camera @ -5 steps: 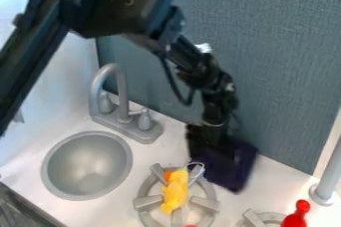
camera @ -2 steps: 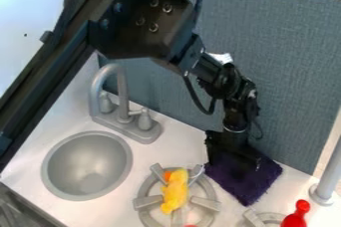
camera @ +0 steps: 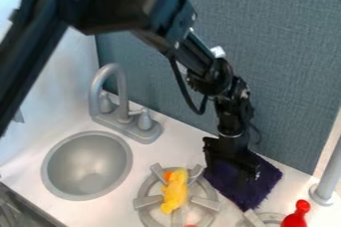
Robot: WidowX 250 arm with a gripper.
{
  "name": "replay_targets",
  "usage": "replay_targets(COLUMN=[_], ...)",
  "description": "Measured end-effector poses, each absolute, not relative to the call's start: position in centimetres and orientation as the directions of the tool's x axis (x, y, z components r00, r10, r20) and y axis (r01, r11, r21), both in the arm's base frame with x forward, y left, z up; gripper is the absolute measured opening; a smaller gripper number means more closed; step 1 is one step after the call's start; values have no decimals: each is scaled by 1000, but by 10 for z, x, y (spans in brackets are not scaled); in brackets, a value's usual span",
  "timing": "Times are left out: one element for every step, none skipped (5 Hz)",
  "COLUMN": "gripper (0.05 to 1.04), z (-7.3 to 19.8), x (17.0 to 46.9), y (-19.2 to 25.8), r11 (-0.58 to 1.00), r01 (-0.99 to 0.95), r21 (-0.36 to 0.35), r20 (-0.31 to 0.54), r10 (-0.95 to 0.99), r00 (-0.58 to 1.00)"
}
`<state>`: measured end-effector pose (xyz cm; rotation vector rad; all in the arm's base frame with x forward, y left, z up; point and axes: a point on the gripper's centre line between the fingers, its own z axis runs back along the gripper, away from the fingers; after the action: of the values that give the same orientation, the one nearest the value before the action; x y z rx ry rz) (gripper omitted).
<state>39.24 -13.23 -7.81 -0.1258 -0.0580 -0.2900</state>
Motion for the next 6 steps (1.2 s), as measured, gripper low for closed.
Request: replay_targets(gripper=[1000,1000,1000,1000,1000,1000], z=[-45,-19,0,12,14,14], x=[393,394,380,355,330,307], y=[-134,-125,-97,-82,-79,-87], r11=[940,939,931,915,901,876], r01=[321,339,354,385,425,483], r21=[-119,-60,87,117,86,-4], r20=[154,174,81,-32,-62,-38], r10=[-301,-325,-361,-384,-421,-482], r00=[941,930,929,923,905,875])
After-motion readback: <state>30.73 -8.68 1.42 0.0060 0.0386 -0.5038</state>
